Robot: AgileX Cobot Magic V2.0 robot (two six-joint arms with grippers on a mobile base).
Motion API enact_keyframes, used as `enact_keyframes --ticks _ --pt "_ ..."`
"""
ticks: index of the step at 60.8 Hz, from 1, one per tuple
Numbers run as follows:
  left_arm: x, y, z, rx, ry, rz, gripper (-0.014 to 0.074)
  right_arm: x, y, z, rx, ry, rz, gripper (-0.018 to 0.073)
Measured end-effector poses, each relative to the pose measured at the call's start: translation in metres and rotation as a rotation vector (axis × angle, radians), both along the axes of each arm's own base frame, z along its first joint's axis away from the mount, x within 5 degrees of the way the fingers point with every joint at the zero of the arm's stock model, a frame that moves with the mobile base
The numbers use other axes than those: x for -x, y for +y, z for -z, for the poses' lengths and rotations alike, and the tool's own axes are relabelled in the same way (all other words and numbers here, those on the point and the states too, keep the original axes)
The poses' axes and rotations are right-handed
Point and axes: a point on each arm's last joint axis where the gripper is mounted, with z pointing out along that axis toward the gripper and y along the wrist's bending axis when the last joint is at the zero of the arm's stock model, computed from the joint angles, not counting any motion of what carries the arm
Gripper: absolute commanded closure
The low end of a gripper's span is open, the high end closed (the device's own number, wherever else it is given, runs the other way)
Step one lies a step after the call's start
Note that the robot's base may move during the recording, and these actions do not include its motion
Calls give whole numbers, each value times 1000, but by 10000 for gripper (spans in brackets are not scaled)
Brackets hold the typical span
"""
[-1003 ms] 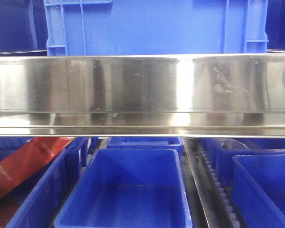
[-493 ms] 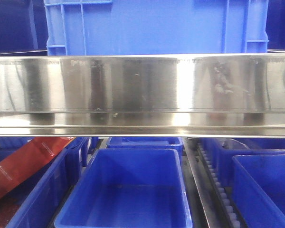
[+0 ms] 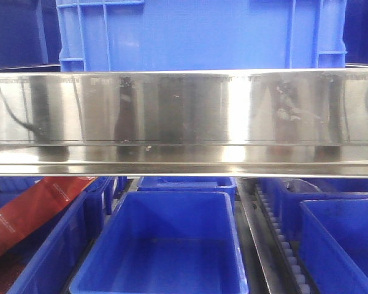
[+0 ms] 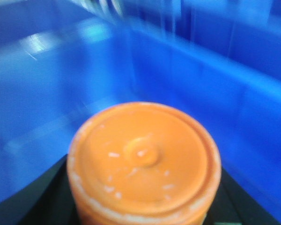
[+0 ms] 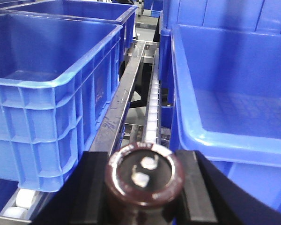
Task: Place cylindrical capacitor in blue bin on shelf
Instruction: 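Open the left gripper to release the orange cylinder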
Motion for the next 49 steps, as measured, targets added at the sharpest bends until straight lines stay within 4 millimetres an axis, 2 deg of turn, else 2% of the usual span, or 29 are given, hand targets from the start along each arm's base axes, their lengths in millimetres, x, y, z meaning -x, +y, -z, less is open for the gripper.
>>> enact_keyframes --ticks 4,11,16,25,31,39,44,49 --pt "-8 -5 14 -16 23 0 632 0 0 0 -6 0 -3 721" --pt "-16 -11 28 -31 52 0 401 0 1 0 -13 1 -6 721" --pt "-17 -12 31 -34 59 0 214 0 1 0 -15 1 -7 721" --pt "-17 -12 29 -27 56 1 -6 0 1 0 -18 1 -8 721" --pt "-16 -12 27 -25 52 1 -2 0 1 0 -18 1 -8 721" --pt "-6 -5 12 -14 39 4 38 0 1 0 -18 1 -8 721" --pt "6 3 -4 -10 31 8 136 0 1 0 -18 1 -8 721" --pt "19 14 -20 -10 30 9 335 0 1 0 -18 3 -9 721"
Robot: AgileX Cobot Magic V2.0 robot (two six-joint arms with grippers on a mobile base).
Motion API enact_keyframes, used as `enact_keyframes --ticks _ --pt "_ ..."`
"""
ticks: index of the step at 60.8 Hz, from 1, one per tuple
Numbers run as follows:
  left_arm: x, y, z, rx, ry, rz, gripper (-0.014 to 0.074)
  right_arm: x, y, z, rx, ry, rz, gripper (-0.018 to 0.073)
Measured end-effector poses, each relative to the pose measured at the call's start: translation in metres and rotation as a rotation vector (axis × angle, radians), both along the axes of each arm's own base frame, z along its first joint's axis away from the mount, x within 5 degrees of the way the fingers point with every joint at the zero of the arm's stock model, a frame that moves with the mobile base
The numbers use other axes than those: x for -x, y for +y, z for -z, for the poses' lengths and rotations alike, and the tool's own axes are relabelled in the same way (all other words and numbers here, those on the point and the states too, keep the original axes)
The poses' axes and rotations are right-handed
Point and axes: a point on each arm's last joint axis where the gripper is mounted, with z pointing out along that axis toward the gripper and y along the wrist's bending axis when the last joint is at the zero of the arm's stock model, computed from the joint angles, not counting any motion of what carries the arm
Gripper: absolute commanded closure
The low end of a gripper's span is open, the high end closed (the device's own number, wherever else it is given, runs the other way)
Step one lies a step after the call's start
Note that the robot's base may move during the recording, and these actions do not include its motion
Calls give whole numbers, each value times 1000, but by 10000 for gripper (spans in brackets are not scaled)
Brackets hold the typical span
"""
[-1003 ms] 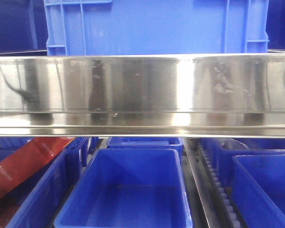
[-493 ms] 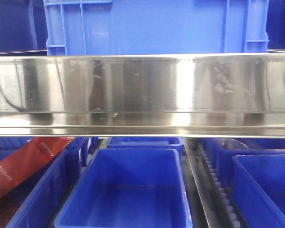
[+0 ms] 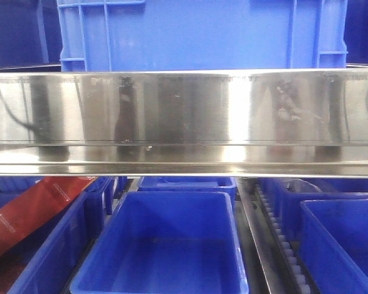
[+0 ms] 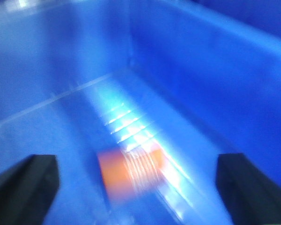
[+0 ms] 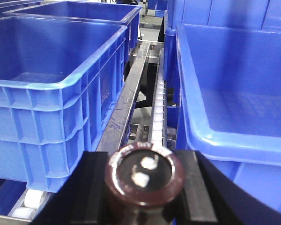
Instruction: Place cylindrical capacitor in blue bin on shelf
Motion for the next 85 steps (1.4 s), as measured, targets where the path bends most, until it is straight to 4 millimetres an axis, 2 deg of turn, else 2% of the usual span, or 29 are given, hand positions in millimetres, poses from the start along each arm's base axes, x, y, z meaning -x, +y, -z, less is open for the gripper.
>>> enact_keyframes --ticks 6,12,15,20,30,43,55,62,73,85 --pt "18 21 -21 -7 5 -11 528 0 0 0 0 4 -1 721" --pt "33 44 -37 -8 2 -39 655 0 0 1 -1 8 -2 721" --pt "46 64 -46 -2 -8 -67 708 0 0 1 -1 10 -2 721" --pt "65 87 -52 3 -18 -103 707 0 0 1 -1 10 -2 721" --pt "107 130 -39 1 -13 -184 707 0 0 1 -1 10 -2 721" --pt "169 174 3 14 -34 -282 707 -5 1 2 0 28 -2 721" --pt "221 193 32 41 -91 -304 707 -20 1 3 1 54 1 721" --pt "237 198 43 54 -118 -307 707 -30 4 -6 16 52 -22 721" --pt "245 201 47 70 -133 -311 707 -55 17 -47 32 0 -110 721" --pt "245 201 47 76 -133 -312 707 -103 48 -87 53 -1 -235 721"
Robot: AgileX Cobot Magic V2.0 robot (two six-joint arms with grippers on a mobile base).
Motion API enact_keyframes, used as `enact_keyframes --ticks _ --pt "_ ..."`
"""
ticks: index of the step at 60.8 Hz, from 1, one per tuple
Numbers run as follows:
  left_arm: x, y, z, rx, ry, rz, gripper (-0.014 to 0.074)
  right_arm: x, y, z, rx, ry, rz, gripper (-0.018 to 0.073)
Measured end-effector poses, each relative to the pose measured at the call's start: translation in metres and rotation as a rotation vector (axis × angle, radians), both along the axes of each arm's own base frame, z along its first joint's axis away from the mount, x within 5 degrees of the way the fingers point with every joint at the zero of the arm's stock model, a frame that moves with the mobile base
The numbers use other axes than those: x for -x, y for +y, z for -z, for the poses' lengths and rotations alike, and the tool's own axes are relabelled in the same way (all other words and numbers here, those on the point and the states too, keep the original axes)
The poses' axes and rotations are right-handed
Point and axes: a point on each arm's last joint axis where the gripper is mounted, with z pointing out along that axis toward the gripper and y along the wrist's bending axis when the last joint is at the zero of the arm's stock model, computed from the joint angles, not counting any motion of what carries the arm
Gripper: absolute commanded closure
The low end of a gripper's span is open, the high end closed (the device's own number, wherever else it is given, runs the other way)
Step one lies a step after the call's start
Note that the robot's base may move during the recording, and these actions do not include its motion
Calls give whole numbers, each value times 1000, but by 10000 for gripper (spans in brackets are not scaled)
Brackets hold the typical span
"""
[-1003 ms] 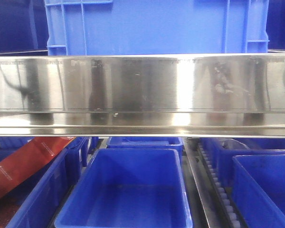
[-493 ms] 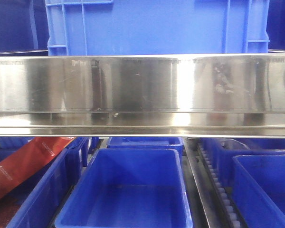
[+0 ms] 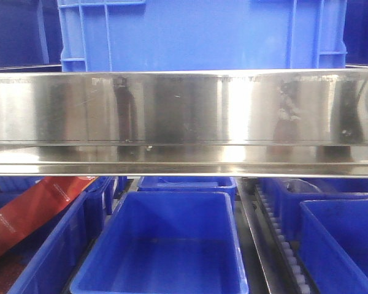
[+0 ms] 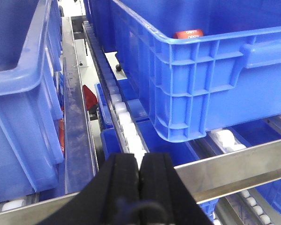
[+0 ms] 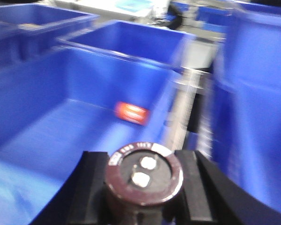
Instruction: Place cylindrical capacitor in blue bin on shelf
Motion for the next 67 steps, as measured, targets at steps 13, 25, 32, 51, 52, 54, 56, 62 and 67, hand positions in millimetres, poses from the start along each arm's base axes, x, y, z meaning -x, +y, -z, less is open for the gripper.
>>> enact_keyframes --ticks 13,25,32,51,52,54,56,62,67 --pt "0 0 0 2 -1 -1 707 -62 52 -7 41 97 -133 721" --pt "0 0 0 2 -1 -1 707 -119 95 23 59 206 -191 721" --pt "0 0 0 2 -1 -1 707 -152 112 55 67 291 -203 721" --pt "0 0 0 2 -1 -1 707 -186 129 104 103 411 -202 479" --pt "0 0 0 2 -1 -1 707 -186 129 104 101 411 -203 438" --pt "0 0 0 2 -1 -1 707 -186 129 104 101 411 -203 351" --pt "0 0 0 2 -1 -1 707 -186 129 104 101 411 -203 242" --pt "0 0 0 3 -3 -1 707 -185 129 102 99 406 -204 30" --pt "0 0 0 3 -3 -1 707 -185 129 102 98 402 -204 -8"
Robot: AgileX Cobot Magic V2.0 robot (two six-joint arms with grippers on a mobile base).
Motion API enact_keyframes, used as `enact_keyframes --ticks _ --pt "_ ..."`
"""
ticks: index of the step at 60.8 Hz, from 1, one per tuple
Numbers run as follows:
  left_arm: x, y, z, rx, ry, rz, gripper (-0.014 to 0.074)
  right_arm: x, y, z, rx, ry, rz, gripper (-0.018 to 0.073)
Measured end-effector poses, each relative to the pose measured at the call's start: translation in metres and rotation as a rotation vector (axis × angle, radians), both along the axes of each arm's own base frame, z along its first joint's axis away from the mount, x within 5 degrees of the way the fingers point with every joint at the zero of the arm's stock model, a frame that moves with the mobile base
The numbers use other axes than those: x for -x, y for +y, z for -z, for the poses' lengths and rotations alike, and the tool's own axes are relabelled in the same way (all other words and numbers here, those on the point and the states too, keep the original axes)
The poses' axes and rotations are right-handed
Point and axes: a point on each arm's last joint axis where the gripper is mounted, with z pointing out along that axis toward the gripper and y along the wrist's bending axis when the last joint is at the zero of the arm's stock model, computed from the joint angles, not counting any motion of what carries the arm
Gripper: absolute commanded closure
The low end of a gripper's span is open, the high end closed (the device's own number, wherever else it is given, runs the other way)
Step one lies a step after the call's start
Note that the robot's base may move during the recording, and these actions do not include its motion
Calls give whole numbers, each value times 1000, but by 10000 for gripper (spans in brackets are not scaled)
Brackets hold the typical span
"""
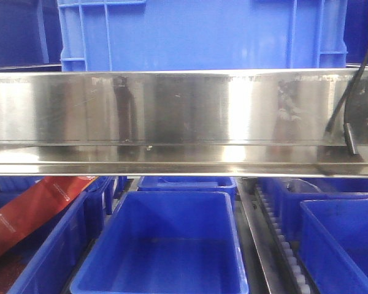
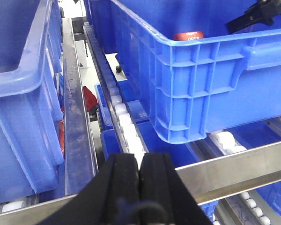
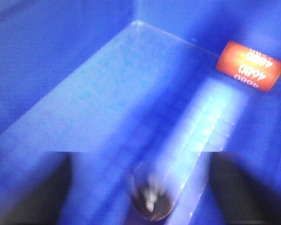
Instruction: Place cylindrical capacitor in blue bin on shelf
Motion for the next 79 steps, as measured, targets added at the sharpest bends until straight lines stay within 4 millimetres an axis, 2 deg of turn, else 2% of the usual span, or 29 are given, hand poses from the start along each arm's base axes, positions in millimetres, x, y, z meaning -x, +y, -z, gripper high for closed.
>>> enact_keyframes --ticks 7,14,19,27,32,40,47,54,59,72,79 --pt "0 0 0 0 0 0 707 0 0 0 0 0 0 32" --pt "0 0 0 1 -2 0 707 6 -2 -9 -10 -18 -1 161" --pt "0 0 0 1 -2 0 707 15 -7 -25 -27 -53 -1 311" --pt "0 0 0 1 -2 0 707 36 -23 -58 -63 -131 13 601" --pt "0 0 0 1 -2 0 707 54 -36 -82 -91 -192 26 729" --pt "0 0 0 1 -2 0 707 87 -64 -115 -125 -282 65 718" --pt "0 0 0 1 -2 0 707 116 -87 -125 -133 -317 105 718" --pt "0 0 0 1 -4 0 707 146 -105 -116 -113 -323 137 718" --pt "0 0 0 1 -4 0 707 165 -113 -102 -105 -324 148 718" --pt "0 0 0 1 -4 0 707 220 -132 -49 -125 -369 178 718" --pt "0 0 0 0 -4 -1 707 243 -141 -16 -132 -399 194 718"
